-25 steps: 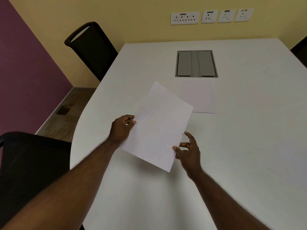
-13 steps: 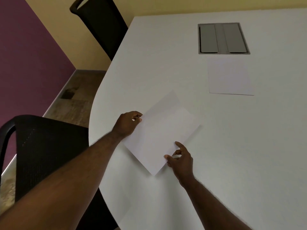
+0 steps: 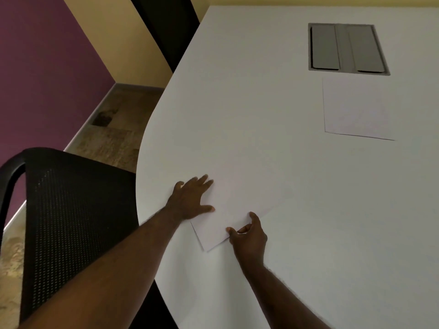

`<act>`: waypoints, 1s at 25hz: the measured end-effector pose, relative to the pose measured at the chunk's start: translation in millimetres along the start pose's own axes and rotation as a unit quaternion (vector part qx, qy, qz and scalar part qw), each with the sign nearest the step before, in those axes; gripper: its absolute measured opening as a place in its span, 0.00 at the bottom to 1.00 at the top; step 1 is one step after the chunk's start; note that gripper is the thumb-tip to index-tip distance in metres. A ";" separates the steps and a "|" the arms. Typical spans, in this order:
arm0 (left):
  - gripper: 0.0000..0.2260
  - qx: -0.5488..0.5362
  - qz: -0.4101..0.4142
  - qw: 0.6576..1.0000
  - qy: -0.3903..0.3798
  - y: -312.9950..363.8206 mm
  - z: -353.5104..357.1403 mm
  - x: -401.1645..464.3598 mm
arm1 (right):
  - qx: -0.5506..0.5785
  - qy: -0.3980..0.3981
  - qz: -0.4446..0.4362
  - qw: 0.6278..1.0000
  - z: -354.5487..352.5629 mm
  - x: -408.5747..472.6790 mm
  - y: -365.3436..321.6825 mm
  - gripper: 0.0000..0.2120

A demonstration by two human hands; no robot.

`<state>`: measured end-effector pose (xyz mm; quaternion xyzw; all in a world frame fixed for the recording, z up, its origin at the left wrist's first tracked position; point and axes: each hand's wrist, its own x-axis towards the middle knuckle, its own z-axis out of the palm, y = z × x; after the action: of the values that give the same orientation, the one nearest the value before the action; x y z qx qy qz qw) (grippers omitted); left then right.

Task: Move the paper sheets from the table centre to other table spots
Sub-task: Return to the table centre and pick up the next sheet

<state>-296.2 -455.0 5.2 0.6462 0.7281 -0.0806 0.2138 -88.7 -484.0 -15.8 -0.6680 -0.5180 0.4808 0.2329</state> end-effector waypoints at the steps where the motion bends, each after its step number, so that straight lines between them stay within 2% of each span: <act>1: 0.39 0.002 -0.002 1.000 -0.013 -2.7 3.4 -1.3 | -0.018 0.009 -0.006 1.000 1.2 -2.4 0.2 0.37; 3: 0.40 0.000 -0.001 1.000 -0.019 -7.8 6.8 -2.0 | -0.109 0.040 -0.038 0.993 1.4 -3.3 0.6 0.37; 5: 0.40 -0.006 0.002 1.000 -0.013 -10.8 7.6 -1.3 | -0.250 0.057 -0.095 0.962 -2.8 1.8 1.4 0.38; 9: 0.40 -0.028 0.008 1.000 -0.009 -12.6 8.8 -1.4 | -0.374 -0.041 -0.161 0.912 -7.0 14.1 6.5 0.41; 16: 0.40 -0.033 0.011 0.999 -0.008 -22.9 5.3 1.0 | -0.402 -0.042 -0.141 0.904 10.1 4.8 4.1 0.43; 22: 0.40 -0.031 0.009 0.999 -0.009 -22.4 6.7 1.9 | -0.389 -0.033 -0.124 0.912 13.2 6.1 -0.4 0.43; 25: 0.41 -0.045 0.003 0.999 0.019 -16.3 2.3 2.4 | -0.368 -0.018 -0.141 0.919 0.8 9.3 -7.5 0.43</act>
<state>-311.7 -456.1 -0.4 0.6396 0.7329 -0.0346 0.2295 -93.0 -473.1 -13.8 -0.6180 -0.7514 0.2298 0.0265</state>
